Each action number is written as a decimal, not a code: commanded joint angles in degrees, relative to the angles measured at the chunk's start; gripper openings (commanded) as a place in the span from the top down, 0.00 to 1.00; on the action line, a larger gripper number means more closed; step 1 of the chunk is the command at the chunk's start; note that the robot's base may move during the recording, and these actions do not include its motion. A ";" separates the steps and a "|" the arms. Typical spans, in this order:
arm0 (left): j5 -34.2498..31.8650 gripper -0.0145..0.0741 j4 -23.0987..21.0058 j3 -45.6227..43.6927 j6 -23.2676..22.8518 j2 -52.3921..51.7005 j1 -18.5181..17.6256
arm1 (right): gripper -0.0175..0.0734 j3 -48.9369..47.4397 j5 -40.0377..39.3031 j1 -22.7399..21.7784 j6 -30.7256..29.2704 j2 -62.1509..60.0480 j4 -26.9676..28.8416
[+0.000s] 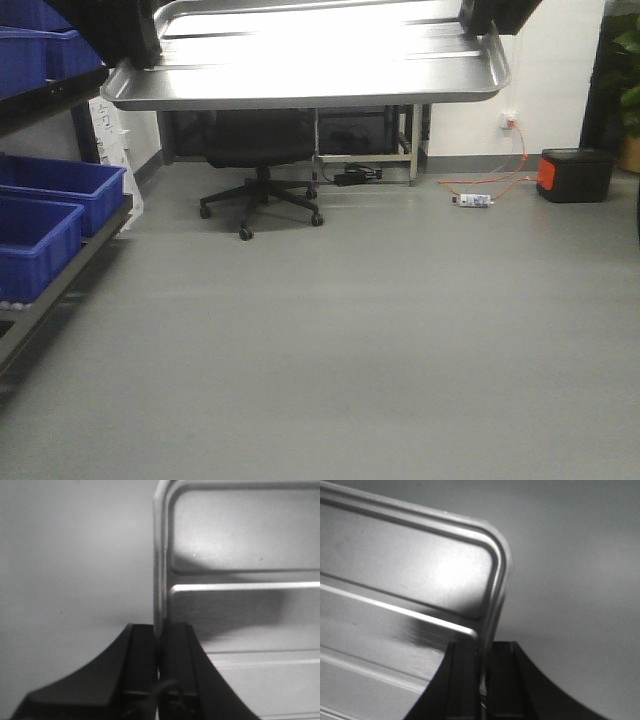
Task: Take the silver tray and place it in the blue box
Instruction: 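Hold the tray raised in both grippers while the base drives to the blue bin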
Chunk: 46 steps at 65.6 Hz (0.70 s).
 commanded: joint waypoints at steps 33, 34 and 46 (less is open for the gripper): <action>-2.18 0.95 -0.08 -1.89 1.03 -2.74 -0.61 | 0.74 -1.68 -3.44 -0.01 -1.37 -2.59 -1.53; -2.18 0.95 -0.08 -1.89 1.03 -2.74 -0.61 | 0.74 -1.68 -3.44 -0.01 -1.37 -2.59 -1.53; -2.18 0.95 -0.39 -1.89 1.03 -2.74 -0.61 | 0.74 -1.68 -3.44 -0.01 -1.37 -2.59 -1.53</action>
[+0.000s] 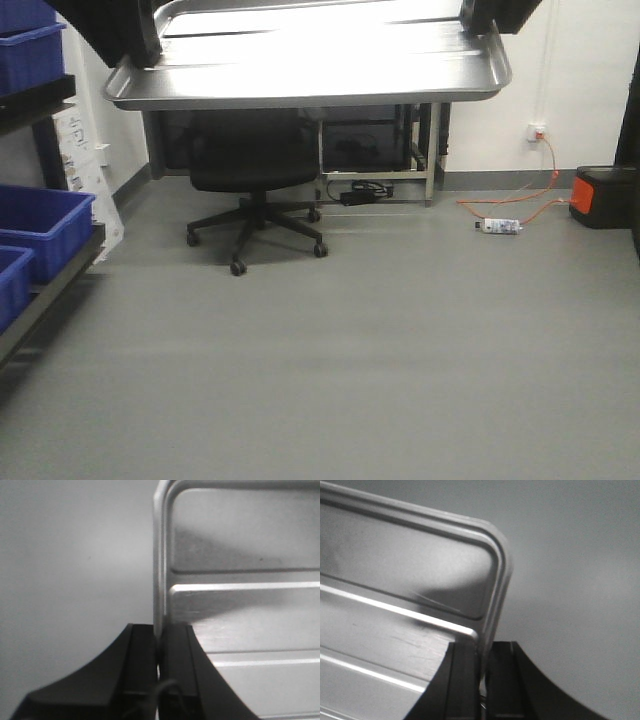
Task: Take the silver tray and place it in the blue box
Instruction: 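Hold the tray raised in both grippers while the base drives to the blue bin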
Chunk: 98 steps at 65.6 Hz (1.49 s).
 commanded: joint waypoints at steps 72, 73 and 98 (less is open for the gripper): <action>-2.18 0.95 -0.99 -1.89 1.03 -2.74 -0.61 | 0.74 -1.68 -3.44 -0.01 -1.37 -2.40 -1.41; -2.18 0.95 -0.99 -1.89 1.03 -2.74 -0.61 | 0.74 -1.68 -3.44 -0.01 -1.37 -2.40 -1.41; -2.26 0.95 -0.99 -1.89 1.03 -2.74 -0.61 | 0.74 -1.68 -3.50 -0.01 -1.37 -2.41 -1.41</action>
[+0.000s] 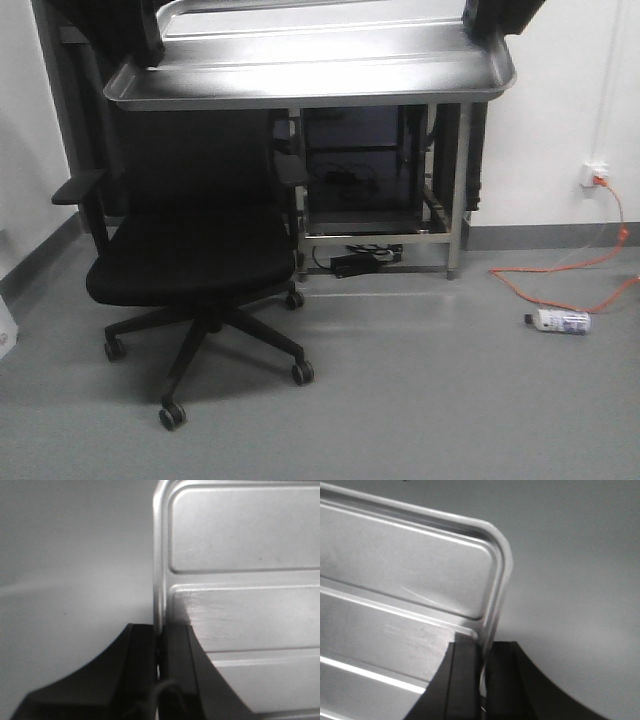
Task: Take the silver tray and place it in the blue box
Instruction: 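Hold the tray raised in both grippers while the base drives to the blue bin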
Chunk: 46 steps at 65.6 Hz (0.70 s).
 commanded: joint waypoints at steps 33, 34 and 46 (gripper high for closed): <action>-2.77 0.95 -0.24 -1.89 1.03 -2.71 -0.61 | 0.74 -1.68 -3.68 -0.01 -1.37 -2.41 -1.06; -2.77 0.95 -0.24 -1.89 1.03 -2.71 -0.61 | 0.74 -1.68 -3.68 -0.01 -1.37 -2.41 -1.06; -2.77 0.95 -0.35 -1.89 1.03 -2.71 -0.61 | 0.74 -1.68 -3.62 -0.01 -1.37 -2.41 -1.06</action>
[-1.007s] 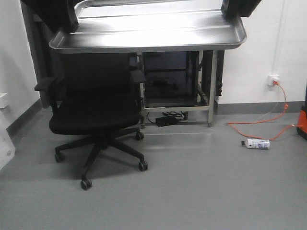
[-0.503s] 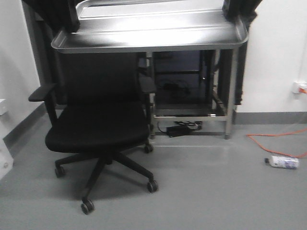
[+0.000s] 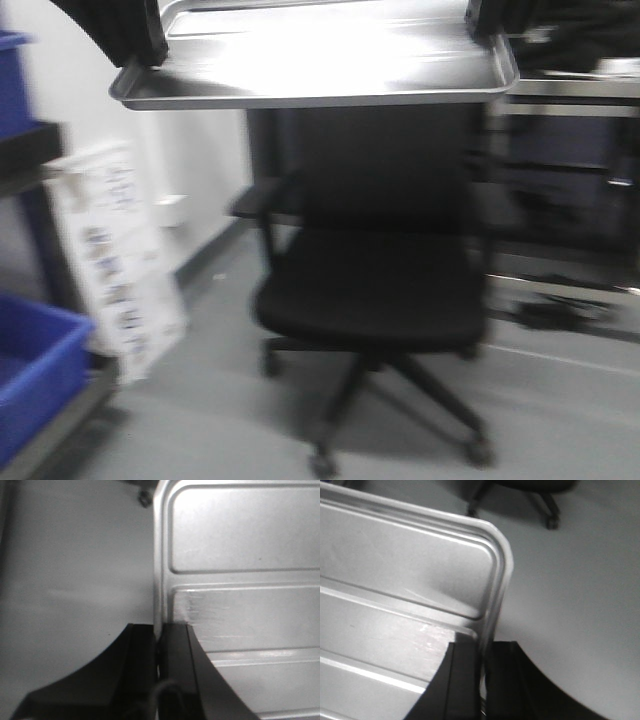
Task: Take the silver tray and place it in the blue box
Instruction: 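Hold the tray raised in both grippers while the base drives to the blue bin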
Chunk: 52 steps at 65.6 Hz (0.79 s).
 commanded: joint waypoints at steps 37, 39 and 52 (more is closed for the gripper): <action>-2.13 0.95 -0.98 -1.89 1.03 -2.71 -0.61 | 0.74 -1.68 -3.62 -0.01 -1.37 -2.41 -0.58; -2.13 0.95 -0.98 -1.89 1.03 -2.71 -0.61 | 0.74 -1.68 -3.62 -0.01 -1.37 -2.41 -0.58; -2.13 0.95 -0.98 -1.89 1.03 -2.71 -0.61 | 0.74 -1.68 -3.62 -0.01 -1.37 -2.41 -0.58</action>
